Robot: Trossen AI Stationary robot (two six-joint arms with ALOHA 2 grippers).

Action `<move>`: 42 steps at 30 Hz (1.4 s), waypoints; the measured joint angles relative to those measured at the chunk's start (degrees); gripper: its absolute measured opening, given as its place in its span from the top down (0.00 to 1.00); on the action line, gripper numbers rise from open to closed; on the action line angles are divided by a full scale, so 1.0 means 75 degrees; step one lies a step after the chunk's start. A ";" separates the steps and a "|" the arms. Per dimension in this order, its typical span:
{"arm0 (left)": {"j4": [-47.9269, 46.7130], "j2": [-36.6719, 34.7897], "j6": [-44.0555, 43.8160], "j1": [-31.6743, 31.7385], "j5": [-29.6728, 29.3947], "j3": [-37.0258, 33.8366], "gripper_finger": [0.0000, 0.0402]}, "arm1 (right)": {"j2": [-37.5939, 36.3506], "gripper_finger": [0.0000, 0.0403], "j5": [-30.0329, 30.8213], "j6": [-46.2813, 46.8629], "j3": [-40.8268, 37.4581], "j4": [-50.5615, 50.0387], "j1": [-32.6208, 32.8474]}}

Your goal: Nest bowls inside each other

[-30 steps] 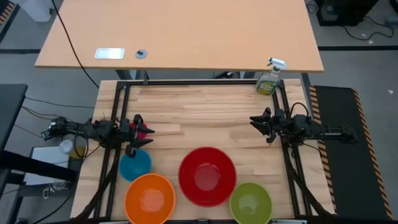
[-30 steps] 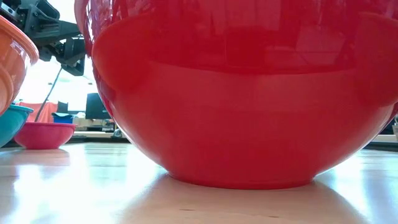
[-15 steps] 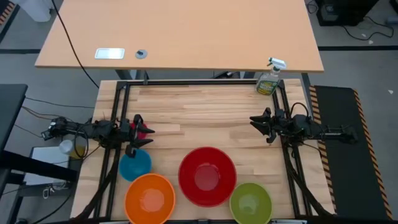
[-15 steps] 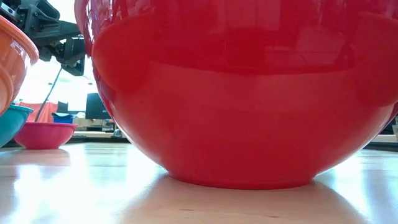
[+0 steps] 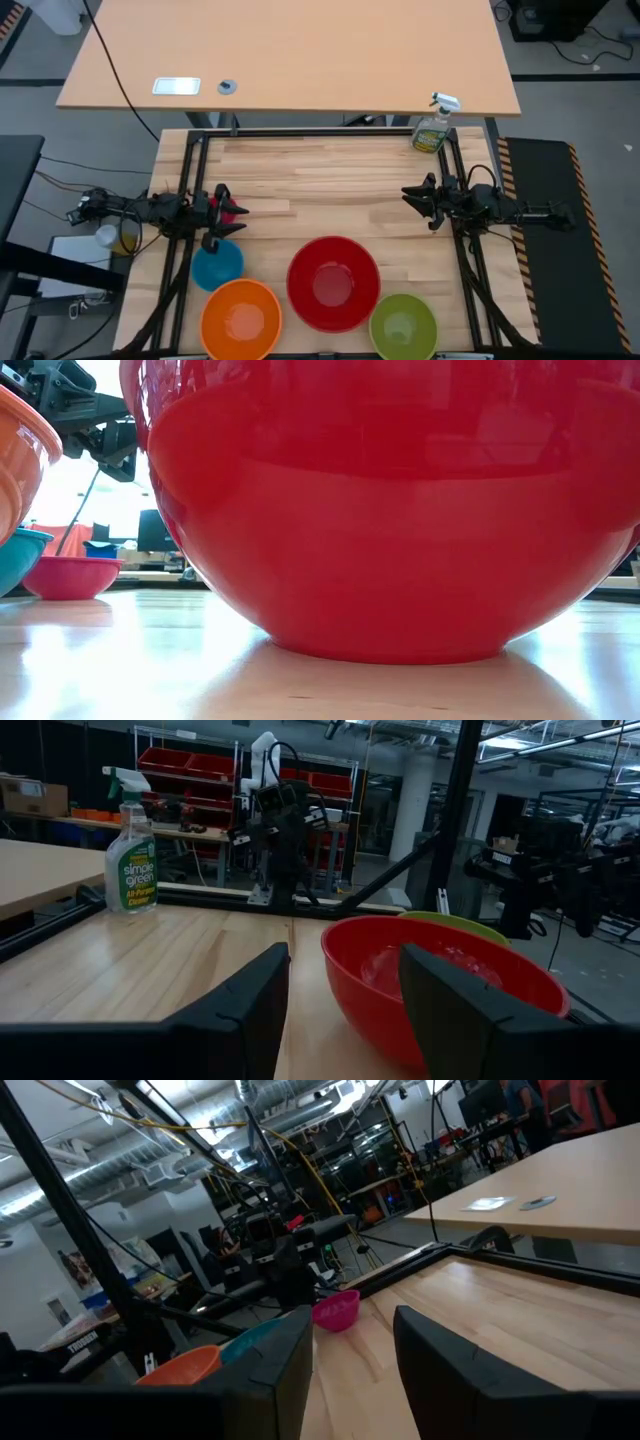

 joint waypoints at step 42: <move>-0.2325 0.1927 -0.0574 -0.0138 0.0511 0.3128 0.52 | 0.2859 0.67 0.0426 -0.0056 0.2578 -0.1526 0.0027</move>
